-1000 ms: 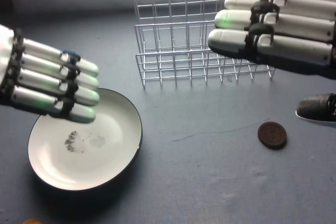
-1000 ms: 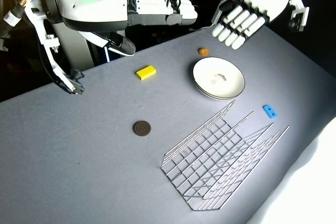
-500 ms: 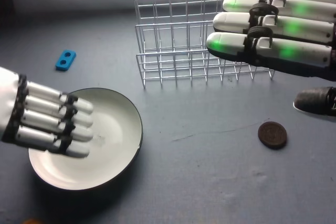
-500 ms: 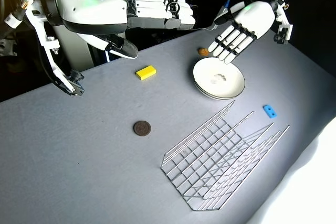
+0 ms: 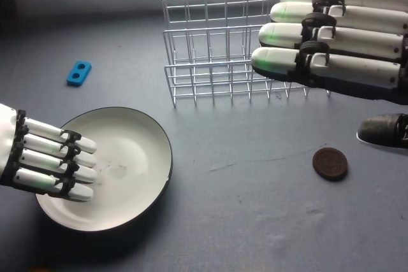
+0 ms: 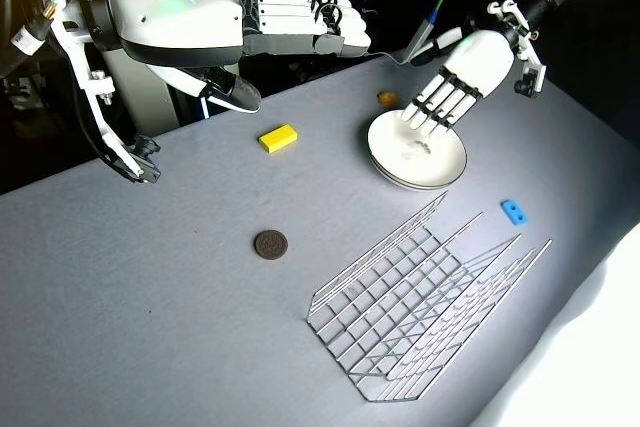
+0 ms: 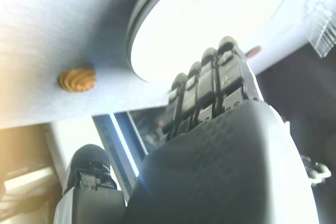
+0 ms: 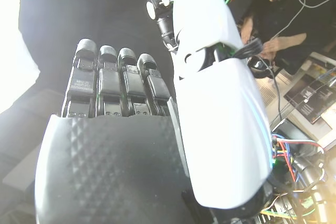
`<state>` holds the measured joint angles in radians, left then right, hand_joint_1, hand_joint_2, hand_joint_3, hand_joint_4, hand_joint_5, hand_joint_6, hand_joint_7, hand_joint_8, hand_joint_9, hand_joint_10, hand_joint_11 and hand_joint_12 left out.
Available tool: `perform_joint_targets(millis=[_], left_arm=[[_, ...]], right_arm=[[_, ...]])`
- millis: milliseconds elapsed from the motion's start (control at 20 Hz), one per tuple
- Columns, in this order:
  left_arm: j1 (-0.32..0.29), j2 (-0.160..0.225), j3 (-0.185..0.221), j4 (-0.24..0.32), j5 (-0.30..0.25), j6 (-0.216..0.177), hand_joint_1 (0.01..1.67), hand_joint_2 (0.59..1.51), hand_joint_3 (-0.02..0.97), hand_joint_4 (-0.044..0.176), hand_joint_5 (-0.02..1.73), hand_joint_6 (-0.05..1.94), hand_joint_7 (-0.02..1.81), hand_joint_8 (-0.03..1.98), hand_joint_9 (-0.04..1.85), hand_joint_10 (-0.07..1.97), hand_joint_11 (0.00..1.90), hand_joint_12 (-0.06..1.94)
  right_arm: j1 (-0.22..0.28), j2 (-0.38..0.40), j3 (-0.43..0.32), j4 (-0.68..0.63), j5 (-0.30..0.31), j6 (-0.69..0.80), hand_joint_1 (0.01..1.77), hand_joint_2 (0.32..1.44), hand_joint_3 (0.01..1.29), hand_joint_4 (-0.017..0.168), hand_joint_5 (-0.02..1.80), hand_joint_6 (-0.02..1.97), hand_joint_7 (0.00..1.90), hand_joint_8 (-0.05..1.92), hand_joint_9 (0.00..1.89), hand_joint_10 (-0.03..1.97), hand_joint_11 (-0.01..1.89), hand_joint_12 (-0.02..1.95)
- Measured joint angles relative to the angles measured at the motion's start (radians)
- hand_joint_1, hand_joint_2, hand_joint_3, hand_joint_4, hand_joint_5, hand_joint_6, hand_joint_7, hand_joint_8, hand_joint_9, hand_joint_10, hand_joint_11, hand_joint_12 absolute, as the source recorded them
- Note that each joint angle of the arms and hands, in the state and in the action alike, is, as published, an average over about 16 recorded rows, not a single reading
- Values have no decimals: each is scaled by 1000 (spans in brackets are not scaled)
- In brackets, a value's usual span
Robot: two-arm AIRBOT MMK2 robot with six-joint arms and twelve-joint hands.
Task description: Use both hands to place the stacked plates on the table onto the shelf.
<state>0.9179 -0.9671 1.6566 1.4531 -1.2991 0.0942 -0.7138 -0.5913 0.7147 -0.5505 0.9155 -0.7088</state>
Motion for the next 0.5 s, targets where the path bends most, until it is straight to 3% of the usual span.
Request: perform_joint_targets(millis=[500], left_arm=[[66, -42, 81, -24, 12, 19, 18, 1104, 16, -2, 24, -7, 16, -11, 22, 5, 16, -10]], right_arm=[[-11, -8, 0, 0, 0, -28, 1385, 1061, 12, -2, 21, 20, 18, 14, 47, 6, 15, 369]])
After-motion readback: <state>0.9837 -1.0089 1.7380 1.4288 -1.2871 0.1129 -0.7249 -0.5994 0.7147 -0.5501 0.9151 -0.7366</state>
